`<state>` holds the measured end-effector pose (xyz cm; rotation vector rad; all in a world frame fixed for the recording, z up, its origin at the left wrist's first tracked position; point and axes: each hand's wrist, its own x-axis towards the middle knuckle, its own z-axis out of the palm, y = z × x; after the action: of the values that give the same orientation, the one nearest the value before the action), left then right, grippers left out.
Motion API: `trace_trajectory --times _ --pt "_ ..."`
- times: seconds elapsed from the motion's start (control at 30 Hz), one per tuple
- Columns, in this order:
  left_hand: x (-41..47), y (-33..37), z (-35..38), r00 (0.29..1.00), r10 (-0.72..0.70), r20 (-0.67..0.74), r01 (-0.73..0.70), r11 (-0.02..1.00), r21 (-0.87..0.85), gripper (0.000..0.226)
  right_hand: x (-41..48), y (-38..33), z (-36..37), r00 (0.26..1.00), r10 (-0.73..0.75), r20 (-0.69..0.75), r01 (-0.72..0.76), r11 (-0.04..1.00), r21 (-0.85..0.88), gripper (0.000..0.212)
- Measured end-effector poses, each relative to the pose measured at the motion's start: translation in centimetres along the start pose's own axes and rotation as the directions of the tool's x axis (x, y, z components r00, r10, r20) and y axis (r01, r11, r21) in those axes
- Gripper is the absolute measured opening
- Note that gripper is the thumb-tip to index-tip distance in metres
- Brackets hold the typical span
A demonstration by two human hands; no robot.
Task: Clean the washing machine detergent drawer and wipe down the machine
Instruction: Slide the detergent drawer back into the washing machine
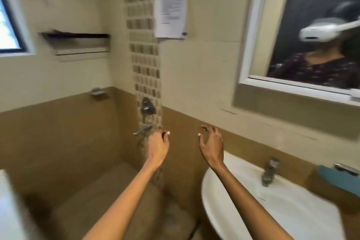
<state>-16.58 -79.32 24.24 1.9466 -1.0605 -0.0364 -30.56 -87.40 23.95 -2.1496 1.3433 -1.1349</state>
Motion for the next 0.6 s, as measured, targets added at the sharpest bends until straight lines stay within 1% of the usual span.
trace_trajectory --times 0.1,0.17,0.23,0.33,0.47,0.53,0.6 --pt "-1.5 -6.5 -9.0 0.98 -0.139 -0.144 0.151 0.986 0.073 0.024 -3.3 -7.9 5.9 0.981 -0.139 0.137 0.131 0.989 0.064 0.032" --pt "-3.2 -10.2 -14.2 0.944 -0.21 -0.255 0.239 0.967 0.089 0.023 -5.8 -12.6 9.4 0.948 -0.237 0.211 0.218 0.97 0.111 0.032" --pt "-5.7 -14.0 -19.7 0.891 -0.28 -0.357 0.333 0.938 0.095 0.023 -9.2 -17.7 12.6 0.903 -0.321 0.284 0.276 0.943 0.188 0.033" --pt "-10.0 -19.1 -27.4 0.778 -0.389 -0.494 0.485 0.871 0.078 0.023 -14.8 -24.9 16.9 0.823 -0.426 0.374 0.346 0.9 0.265 0.033" --pt "-16.7 -25.9 -37.7 0.622 -0.466 -0.629 0.63 0.775 0.049 0.023 -23.1 -33.5 22.2 0.705 -0.53 0.471 0.4 0.846 0.353 0.032" --pt "-20.0 -29.3 -42.6 0.554 -0.496 -0.669 0.695 0.718 0.044 0.023 -27.4 -36.8 24.6 0.648 -0.551 0.526 0.397 0.834 0.384 0.032" --pt "-23.2 -32.7 -47.6 0.498 -0.524 -0.691 0.758 0.65 0.053 0.024 -32.1 -39.7 26.9 0.603 -0.542 0.586 0.345 0.839 0.421 0.03"
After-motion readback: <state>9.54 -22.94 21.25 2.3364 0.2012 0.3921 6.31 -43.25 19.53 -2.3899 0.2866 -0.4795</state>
